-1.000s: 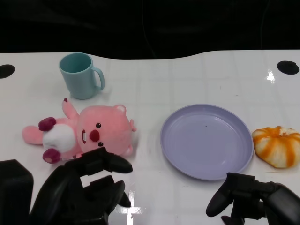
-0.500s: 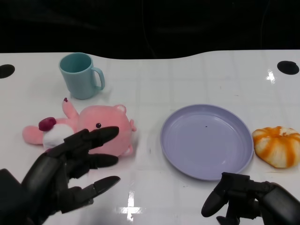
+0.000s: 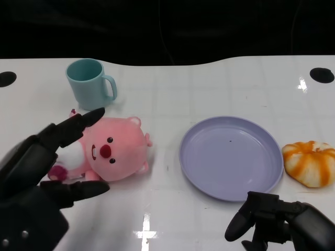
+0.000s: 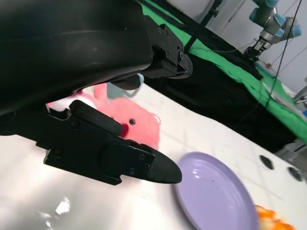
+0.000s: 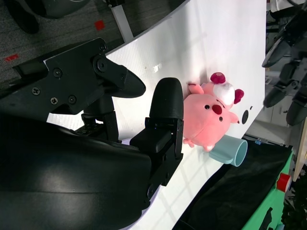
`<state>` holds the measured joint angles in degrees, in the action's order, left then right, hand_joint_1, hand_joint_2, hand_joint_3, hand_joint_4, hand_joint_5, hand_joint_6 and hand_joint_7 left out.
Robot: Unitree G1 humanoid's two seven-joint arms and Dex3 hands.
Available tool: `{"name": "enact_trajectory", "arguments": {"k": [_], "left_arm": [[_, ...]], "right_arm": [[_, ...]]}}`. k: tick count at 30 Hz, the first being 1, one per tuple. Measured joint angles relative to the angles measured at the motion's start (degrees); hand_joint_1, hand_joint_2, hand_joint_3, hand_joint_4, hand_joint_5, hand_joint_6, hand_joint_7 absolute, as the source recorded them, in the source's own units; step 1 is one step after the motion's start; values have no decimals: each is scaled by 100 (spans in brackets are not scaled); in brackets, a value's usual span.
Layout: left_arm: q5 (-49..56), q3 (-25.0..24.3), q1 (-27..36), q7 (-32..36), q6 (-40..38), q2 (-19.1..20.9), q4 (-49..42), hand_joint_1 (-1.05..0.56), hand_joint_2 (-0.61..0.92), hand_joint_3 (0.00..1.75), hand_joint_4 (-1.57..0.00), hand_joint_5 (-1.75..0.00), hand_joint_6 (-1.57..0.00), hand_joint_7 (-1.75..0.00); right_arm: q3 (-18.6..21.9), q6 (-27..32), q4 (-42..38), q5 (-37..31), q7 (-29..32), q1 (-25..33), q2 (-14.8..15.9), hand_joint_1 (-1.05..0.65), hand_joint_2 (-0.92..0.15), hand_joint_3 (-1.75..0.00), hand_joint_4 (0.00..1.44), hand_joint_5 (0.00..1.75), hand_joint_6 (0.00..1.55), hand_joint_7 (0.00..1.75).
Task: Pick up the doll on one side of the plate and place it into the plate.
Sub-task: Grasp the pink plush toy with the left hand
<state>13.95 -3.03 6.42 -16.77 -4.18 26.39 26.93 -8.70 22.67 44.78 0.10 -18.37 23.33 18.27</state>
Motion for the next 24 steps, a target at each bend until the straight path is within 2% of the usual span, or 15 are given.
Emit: {"name": "enact_trajectory", "arguments": {"k": [5,10,17,24], "left_arm": [[1053,97,-241,-3,-71,332,55,-68,91,4,0,-37,-24,-1],[1924,398,-651,-150,-310,575,-82,-70,92,4,0,-37,-22,0],[2718,1010,-1415,-498,-408,816,-951,-70,92,3,0,-37,-23,-1],[3324,1591,-2082,-555,-342,812,-1919,-71,91,1,-5,-39,-26,-2]], "right_arm": [[-6,14,5,-20,6,-20,0,-10,-66,-92,62,162,57,125],[-22,72,58,-22,24,-30,-1,-10,-65,-93,62,162,58,125],[-36,111,124,-21,49,-25,-6,-9,-65,-94,62,163,57,126],[-44,170,173,-27,70,-14,-6,-9,-64,-95,63,162,57,126]]}}
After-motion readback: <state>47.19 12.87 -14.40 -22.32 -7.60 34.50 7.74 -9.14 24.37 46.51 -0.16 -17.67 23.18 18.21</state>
